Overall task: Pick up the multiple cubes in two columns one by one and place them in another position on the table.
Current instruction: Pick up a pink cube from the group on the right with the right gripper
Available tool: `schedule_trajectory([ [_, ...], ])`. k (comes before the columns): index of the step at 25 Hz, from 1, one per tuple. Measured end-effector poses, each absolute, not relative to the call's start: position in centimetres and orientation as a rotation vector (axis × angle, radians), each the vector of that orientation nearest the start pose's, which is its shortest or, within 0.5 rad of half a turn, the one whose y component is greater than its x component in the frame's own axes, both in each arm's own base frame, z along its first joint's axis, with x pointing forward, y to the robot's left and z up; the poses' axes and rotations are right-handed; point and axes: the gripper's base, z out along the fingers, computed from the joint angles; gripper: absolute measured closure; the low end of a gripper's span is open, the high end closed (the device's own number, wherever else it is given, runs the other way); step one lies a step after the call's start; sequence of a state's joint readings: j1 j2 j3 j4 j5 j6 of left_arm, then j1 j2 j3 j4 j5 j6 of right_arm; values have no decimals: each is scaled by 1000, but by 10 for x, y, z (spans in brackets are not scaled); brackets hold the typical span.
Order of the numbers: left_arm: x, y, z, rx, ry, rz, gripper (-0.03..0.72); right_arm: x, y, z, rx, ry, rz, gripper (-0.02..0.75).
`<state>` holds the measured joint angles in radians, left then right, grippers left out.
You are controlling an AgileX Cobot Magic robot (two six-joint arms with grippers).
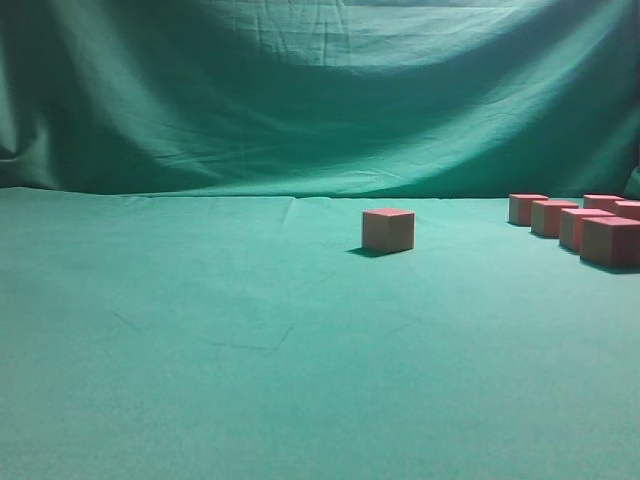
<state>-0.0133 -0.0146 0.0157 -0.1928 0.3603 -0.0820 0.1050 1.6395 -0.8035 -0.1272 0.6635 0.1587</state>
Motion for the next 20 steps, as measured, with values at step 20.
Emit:
schedule_trajectory([
  [20, 52, -7, 177, -182, 1837, -255, 688, 292, 171, 323, -955, 2616, -32, 467],
])
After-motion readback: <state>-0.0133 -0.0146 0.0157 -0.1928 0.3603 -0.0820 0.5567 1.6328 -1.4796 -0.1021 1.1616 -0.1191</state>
